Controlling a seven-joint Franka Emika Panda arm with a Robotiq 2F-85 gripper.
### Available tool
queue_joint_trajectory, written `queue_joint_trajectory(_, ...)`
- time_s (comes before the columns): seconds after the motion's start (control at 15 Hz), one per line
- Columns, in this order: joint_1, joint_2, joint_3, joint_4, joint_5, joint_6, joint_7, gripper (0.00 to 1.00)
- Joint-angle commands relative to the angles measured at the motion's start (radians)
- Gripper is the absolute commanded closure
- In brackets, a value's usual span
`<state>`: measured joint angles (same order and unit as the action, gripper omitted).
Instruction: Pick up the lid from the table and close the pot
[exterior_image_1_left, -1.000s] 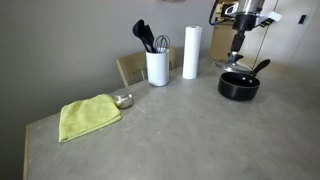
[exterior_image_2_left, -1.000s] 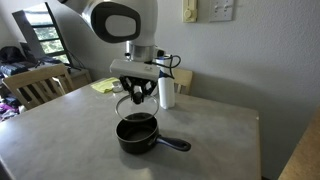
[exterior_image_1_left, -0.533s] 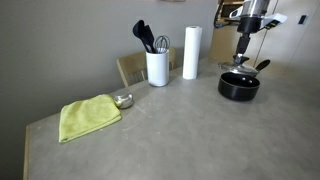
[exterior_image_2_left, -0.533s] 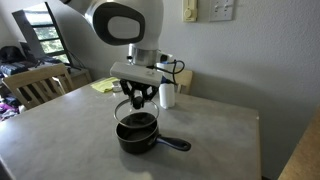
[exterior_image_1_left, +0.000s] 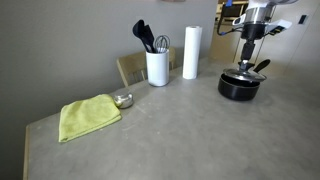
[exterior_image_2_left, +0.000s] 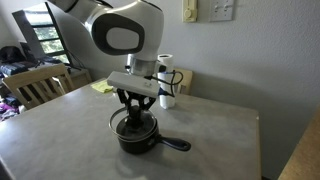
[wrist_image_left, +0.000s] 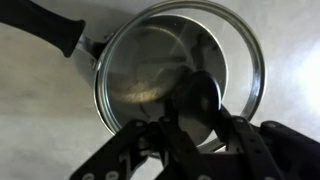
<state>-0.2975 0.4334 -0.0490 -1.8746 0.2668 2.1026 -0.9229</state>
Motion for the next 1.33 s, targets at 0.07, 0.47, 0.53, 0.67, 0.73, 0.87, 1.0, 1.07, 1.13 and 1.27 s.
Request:
queue_joint_trajectory(0.07,-0.007,-0.004,0.011,-0.029,0.009,0.027,-0.031,0.85)
queue_joint_trajectory(0.47,0.002,-0.001,0.033,-0.081,0.008,0.155,-0.079,0.85)
queue_joint_trajectory(0.53,0.002,-0.002,0.036,-0.082,0.008,0.167,-0.086,0.85)
queue_joint_trajectory(0.67,0.002,-0.005,0.040,-0.081,0.008,0.178,-0.093,0.85)
queue_joint_trajectory(0.73,-0.001,-0.007,0.044,-0.082,0.014,0.189,-0.102,0.85)
queue_joint_trajectory(0.87,0.000,-0.007,0.046,-0.080,0.008,0.206,-0.111,0.85)
queue_joint_trajectory(1.0,0.002,-0.008,0.045,-0.085,-0.003,0.233,-0.124,0.85)
queue_joint_trajectory(1.07,0.003,-0.007,0.045,-0.091,-0.010,0.248,-0.132,0.85)
queue_joint_trajectory(1.13,0.005,-0.006,0.043,-0.098,-0.019,0.266,-0.140,0.85)
queue_joint_trajectory(1.27,0.012,-0.004,0.038,-0.113,-0.046,0.310,-0.154,0.85)
